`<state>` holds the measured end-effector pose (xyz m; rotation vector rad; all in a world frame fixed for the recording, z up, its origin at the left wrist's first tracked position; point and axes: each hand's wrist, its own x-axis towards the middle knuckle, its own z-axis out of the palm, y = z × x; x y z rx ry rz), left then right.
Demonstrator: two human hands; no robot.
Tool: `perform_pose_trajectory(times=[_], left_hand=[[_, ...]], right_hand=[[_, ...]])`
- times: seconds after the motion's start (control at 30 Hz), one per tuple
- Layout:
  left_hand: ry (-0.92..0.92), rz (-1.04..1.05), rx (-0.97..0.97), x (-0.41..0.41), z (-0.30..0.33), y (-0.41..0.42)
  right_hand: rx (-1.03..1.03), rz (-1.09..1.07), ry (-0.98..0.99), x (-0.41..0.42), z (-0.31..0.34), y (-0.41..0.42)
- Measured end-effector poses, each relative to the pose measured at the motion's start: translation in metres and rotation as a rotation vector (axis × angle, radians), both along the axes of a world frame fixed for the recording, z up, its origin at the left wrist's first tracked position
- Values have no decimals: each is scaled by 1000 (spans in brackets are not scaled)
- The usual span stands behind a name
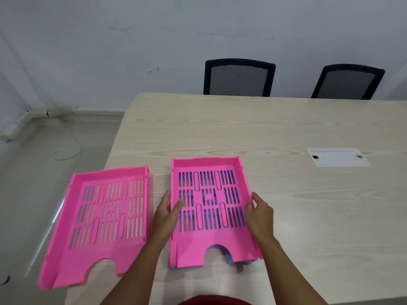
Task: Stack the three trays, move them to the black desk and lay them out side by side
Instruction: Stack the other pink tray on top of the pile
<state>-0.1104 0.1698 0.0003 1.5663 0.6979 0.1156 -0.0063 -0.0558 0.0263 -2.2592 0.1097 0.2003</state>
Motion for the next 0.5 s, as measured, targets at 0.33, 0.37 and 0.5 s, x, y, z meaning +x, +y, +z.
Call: perform_pose_trajectory(times=[0.33,0.37,0.5], left_hand=[[-81,98,18,-21,6,34],[-86,128,33,-28,7,42],[-88,244,117,-61,11,79]], right_hand=[[97,116,-117,-15,18,56],[101,152,-112,-19,17,67],[151,272,-117,-41,14,121]])
